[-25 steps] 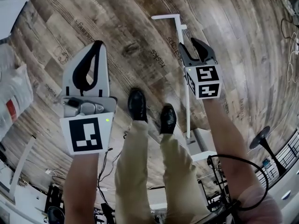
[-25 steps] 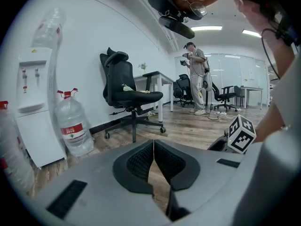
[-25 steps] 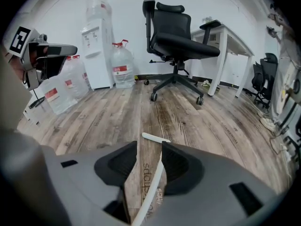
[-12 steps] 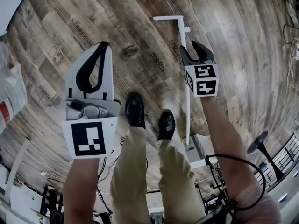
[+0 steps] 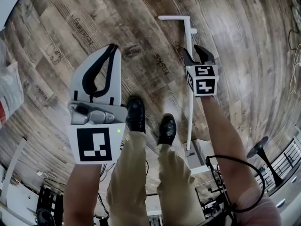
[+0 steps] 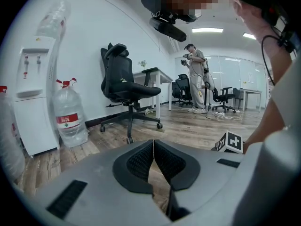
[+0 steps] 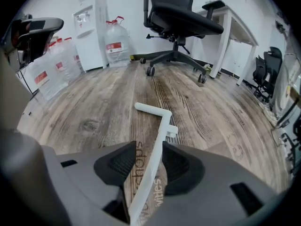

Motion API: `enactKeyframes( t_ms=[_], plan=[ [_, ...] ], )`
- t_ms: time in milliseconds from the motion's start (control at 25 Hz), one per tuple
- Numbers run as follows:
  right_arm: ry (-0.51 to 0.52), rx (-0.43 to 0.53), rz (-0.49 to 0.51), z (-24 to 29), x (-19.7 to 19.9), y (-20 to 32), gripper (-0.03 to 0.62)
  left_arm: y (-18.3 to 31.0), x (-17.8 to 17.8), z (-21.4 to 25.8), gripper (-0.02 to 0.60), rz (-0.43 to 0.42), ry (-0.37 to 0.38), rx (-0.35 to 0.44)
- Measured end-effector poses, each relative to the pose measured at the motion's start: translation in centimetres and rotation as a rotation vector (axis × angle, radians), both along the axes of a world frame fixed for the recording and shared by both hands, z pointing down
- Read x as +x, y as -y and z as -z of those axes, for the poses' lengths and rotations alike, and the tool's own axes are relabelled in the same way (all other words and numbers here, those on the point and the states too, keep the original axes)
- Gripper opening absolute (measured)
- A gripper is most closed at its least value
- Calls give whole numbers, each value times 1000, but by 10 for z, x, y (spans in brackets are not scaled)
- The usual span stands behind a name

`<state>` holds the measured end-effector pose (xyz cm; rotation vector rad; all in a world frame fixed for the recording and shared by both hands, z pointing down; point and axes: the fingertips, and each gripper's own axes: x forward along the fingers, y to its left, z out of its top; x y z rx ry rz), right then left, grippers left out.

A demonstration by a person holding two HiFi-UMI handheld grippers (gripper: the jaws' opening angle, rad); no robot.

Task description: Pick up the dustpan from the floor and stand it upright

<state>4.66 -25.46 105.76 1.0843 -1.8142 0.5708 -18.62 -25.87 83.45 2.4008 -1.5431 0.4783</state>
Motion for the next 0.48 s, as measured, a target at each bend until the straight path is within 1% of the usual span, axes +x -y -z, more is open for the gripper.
enactKeyframes(
  t_ms=[240,480],
  plan=[
    [-17,-41,-29,-23,11,-3,172,1,1,-7,15,-12,7,-5],
    [-7,-95,-78,-46,19,-5,166,-1,1,-15,15,-8,10,-11]
  ],
)
